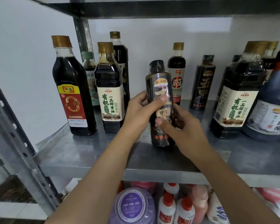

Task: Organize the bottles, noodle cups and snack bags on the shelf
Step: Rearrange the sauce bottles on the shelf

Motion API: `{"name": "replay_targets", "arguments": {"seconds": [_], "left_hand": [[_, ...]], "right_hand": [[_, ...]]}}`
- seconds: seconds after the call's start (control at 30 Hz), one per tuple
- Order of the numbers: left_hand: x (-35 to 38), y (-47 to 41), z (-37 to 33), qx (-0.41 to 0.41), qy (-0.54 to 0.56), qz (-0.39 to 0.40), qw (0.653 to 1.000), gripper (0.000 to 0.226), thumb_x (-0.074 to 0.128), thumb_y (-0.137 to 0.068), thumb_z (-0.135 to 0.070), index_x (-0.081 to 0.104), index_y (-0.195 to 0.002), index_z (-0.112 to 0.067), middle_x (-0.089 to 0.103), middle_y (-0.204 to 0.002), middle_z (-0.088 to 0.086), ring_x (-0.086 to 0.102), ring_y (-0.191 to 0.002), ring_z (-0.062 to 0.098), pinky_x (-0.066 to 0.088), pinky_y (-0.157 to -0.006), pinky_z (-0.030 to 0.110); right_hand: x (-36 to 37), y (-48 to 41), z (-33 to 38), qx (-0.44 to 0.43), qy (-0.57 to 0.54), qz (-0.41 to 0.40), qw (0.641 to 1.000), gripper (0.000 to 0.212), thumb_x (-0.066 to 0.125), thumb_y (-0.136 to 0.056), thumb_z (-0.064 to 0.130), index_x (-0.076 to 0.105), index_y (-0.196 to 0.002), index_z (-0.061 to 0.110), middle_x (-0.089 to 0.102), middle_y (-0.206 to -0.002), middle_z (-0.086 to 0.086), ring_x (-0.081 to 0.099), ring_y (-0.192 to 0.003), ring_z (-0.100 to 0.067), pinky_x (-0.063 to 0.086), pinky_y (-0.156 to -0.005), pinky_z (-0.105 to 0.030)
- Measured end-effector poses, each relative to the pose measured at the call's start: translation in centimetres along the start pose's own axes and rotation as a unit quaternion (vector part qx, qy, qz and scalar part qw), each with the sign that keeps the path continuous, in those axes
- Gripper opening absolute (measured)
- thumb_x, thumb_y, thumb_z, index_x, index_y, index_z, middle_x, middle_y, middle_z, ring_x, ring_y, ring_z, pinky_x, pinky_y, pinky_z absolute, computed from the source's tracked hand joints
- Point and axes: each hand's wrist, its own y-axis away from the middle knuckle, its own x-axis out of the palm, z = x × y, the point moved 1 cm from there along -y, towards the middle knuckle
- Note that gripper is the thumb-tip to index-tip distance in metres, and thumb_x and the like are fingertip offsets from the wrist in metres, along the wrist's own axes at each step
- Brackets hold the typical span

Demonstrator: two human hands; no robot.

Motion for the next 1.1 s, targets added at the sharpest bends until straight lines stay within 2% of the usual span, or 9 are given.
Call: {"name": "replay_targets", "arguments": {"seconds": [0.13,0.3,0.47,0.57,0.63,0.73,0.9,1.0,1.1], "left_hand": [[0.1,-0.1,0.0,0.001,0.006,0.004,1.000,0.025,0.069,-0.090,-0.009,0.070,-0.114,-0.005,0.077,-0.094,0.005,0.073,-0.087,0.015,0.058,-0.074,0.024],[0.2,-0.2,0.1,0.000,-0.001,-0.006,1.000,0.017,0.069,-0.090,-0.011,0.071,-0.107,-0.012,0.076,-0.094,0.002,0.073,-0.087,0.013,0.057,-0.074,0.022],[0.1,0.1,0.0,-0.009,0.004,-0.005,1.000,0.023,0.068,-0.092,-0.016,0.068,-0.114,-0.011,0.075,-0.100,0.003,0.072,-0.093,0.012,0.057,-0.079,0.023],[0.1,0.1,0.1,-0.014,0.006,-0.009,1.000,0.031,0.072,-0.087,-0.029,0.068,-0.114,-0.015,0.075,-0.108,0.007,0.072,-0.099,0.017,0.058,-0.087,0.030],[0.1,0.0,0.2,-0.020,0.014,-0.023,0.999,0.036,0.070,-0.080,-0.037,0.070,-0.111,-0.018,0.074,-0.110,0.010,0.072,-0.102,0.022,0.058,-0.091,0.036],[0.2,0.1,0.2,-0.028,0.020,-0.041,0.999,0.035,0.073,-0.081,-0.041,0.070,-0.109,-0.019,0.074,-0.109,0.010,0.072,-0.100,0.022,0.058,-0.088,0.034],[0.1,0.0,0.1,-0.033,0.019,-0.052,0.998,0.045,0.079,-0.080,-0.040,0.066,-0.117,-0.017,0.073,-0.112,0.009,0.072,-0.100,0.019,0.058,-0.082,0.029],[0.1,-0.1,0.1,-0.035,0.002,-0.054,0.998,0.057,0.084,-0.071,-0.043,0.063,-0.118,-0.019,0.072,-0.111,0.006,0.072,-0.099,0.016,0.059,-0.082,0.027],[0.0,0.0,0.1,-0.039,-0.002,-0.055,0.998,0.054,0.081,-0.068,-0.042,0.064,-0.115,-0.020,0.075,-0.102,0.002,0.074,-0.090,0.014,0.058,-0.078,0.027]], "right_hand": [[-0.1,0.2,0.0,-0.002,-0.010,0.001,1.000,0.051,0.072,-0.088,0.027,0.055,-0.136,0.032,0.070,-0.105,0.027,0.064,-0.102,0.011,0.049,-0.081,-0.006],[0.1,0.3,0.0,-0.004,0.023,0.009,1.000,0.043,0.071,-0.088,0.033,0.050,-0.122,0.049,0.067,-0.102,0.036,0.063,-0.100,0.013,0.048,-0.077,-0.004],[0.2,0.3,0.2,-0.009,0.045,0.005,0.999,0.046,0.070,-0.089,0.035,0.048,-0.127,0.047,0.062,-0.098,0.044,0.060,-0.098,0.018,0.044,-0.076,0.000],[0.2,0.3,0.5,-0.010,0.070,-0.005,0.998,0.045,0.070,-0.088,0.038,0.045,-0.123,0.052,0.062,-0.093,0.039,0.056,-0.095,0.023,0.041,-0.074,0.003],[0.3,0.3,0.6,-0.014,0.082,-0.006,0.996,0.046,0.069,-0.089,0.039,0.047,-0.128,0.049,0.060,-0.097,0.037,0.055,-0.096,0.024,0.040,-0.074,0.004],[0.5,0.3,0.8,-0.025,0.103,-0.002,0.994,0.051,0.067,-0.088,0.044,0.048,-0.135,0.045,0.060,-0.103,0.035,0.054,-0.101,0.021,0.039,-0.078,0.004],[0.6,0.2,1.3,-0.019,0.124,0.002,0.992,0.040,0.067,-0.087,0.048,0.040,-0.110,0.064,0.056,-0.092,0.047,0.051,-0.097,0.027,0.036,-0.075,0.007],[0.4,0.2,1.4,-0.024,0.094,-0.008,0.995,0.034,0.059,-0.088,0.052,0.045,-0.118,0.057,0.059,-0.094,0.042,0.053,-0.096,0.025,0.038,-0.075,0.005],[0.2,0.2,0.7,-0.025,0.055,-0.003,0.998,0.044,0.055,-0.095,0.039,0.052,-0.138,0.029,0.062,-0.108,0.026,0.057,-0.099,0.019,0.044,-0.075,0.000]]}}
